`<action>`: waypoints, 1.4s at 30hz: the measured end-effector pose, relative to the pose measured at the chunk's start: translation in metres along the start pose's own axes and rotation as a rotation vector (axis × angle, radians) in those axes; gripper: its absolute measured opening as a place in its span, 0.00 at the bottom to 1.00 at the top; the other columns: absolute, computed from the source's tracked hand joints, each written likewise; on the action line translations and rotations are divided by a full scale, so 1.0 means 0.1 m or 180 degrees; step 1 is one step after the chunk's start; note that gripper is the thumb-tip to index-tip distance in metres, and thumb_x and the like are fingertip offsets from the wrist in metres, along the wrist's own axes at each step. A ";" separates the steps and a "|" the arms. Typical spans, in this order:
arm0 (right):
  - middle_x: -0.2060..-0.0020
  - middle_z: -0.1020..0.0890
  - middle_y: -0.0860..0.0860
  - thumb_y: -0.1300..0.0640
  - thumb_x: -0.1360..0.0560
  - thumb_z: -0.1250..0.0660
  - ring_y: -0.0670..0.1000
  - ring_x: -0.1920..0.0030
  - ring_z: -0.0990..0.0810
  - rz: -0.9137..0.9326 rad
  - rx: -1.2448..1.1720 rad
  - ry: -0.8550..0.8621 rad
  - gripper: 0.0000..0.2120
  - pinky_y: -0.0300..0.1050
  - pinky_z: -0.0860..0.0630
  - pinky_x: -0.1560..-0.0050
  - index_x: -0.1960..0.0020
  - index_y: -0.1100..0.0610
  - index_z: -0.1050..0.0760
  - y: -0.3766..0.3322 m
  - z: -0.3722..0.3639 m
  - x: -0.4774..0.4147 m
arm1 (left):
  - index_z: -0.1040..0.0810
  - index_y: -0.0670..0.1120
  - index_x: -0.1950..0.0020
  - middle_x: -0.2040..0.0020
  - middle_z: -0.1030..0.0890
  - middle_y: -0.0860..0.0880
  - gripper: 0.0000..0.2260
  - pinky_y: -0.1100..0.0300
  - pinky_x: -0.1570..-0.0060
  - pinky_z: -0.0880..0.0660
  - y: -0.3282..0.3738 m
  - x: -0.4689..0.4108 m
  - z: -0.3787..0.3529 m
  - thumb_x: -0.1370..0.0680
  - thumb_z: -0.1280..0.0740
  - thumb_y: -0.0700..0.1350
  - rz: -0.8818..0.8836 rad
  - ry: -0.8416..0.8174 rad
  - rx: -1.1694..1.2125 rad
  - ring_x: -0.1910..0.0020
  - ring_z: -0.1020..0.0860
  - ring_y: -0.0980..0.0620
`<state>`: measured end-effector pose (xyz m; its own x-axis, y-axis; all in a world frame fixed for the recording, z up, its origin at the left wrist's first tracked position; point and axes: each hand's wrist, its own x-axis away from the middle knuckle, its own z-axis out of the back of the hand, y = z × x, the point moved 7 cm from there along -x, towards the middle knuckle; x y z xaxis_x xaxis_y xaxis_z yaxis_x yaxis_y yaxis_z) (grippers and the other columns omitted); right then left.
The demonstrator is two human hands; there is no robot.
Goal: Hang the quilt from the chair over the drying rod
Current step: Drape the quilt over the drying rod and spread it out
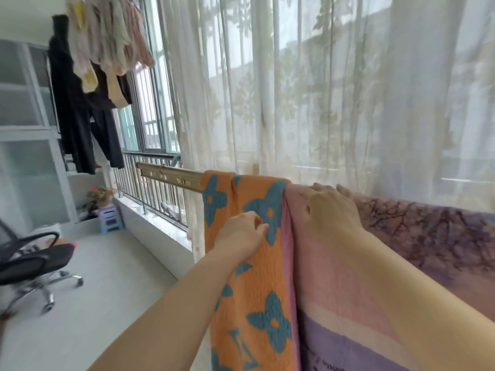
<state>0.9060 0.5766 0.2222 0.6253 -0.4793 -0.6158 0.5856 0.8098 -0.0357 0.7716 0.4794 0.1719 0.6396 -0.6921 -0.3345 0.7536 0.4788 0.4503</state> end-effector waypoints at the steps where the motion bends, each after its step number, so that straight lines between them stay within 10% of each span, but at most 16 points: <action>1: 0.38 0.23 0.51 0.59 0.25 0.43 0.53 0.36 0.28 -0.0006 0.0062 0.0050 0.20 0.52 0.44 0.29 0.35 0.51 0.28 0.00 -0.07 -0.10 | 0.26 0.50 0.37 0.42 0.21 0.51 0.18 0.54 0.48 0.27 0.02 -0.10 -0.06 0.22 0.39 0.57 -0.0015 0.0016 0.0007 0.43 0.24 0.50; 8: 0.39 0.24 0.49 0.60 0.23 0.45 0.56 0.45 0.21 -0.0240 0.0031 0.0273 0.21 0.47 0.30 0.50 0.31 0.51 0.34 0.10 -0.43 -0.68 | 0.35 0.47 0.43 0.45 0.25 0.49 0.33 0.50 0.52 0.25 0.24 -0.71 -0.41 0.34 0.32 0.69 -0.0028 0.0468 0.0128 0.45 0.25 0.47; 16: 0.44 0.20 0.50 0.58 0.23 0.45 0.58 0.48 0.21 -0.0518 0.0127 0.0402 0.23 0.47 0.33 0.57 0.29 0.51 0.38 0.37 -0.61 -1.03 | 0.29 0.51 0.46 0.57 0.18 0.53 0.10 0.53 0.59 0.25 0.08 -1.28 -0.17 0.27 0.35 0.45 -0.0576 0.1203 0.0800 0.56 0.20 0.49; 21: 0.51 0.21 0.47 0.49 0.20 0.49 0.54 0.55 0.20 -0.0278 0.0438 0.0465 0.15 0.44 0.37 0.63 0.43 0.50 0.27 0.31 -0.68 -1.06 | 0.20 0.54 0.48 0.59 0.20 0.60 0.11 0.76 0.64 0.36 0.08 -1.75 0.14 0.26 0.35 0.41 -0.0830 0.1568 0.0829 0.59 0.26 0.61; 32: 0.66 0.21 0.42 0.42 0.23 0.45 0.49 0.66 0.24 -0.1004 0.0695 0.0707 0.16 0.42 0.35 0.67 0.59 0.47 0.23 0.49 -0.61 -0.99 | 0.17 0.51 0.50 0.49 0.17 0.44 0.13 0.56 0.54 0.27 -1.14 -3.02 0.45 0.29 0.35 0.38 -0.0091 0.0926 0.0141 0.48 0.22 0.40; 42: 0.57 0.18 0.47 0.52 0.20 0.48 0.54 0.62 0.22 -0.1107 0.0885 0.0849 0.16 0.44 0.36 0.60 0.50 0.51 0.22 -0.12 -1.07 -1.44 | 0.23 0.57 0.39 0.41 0.21 0.56 0.15 0.53 0.39 0.31 -0.57 -2.86 0.10 0.26 0.35 0.47 -0.1989 0.0348 0.0480 0.40 0.27 0.52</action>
<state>0.7529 0.6720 0.2270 0.2374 -0.5720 -0.7852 0.8730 0.4801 -0.0858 0.5444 0.6446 0.2506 0.1053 -0.7529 -0.6496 0.9642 -0.0827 0.2521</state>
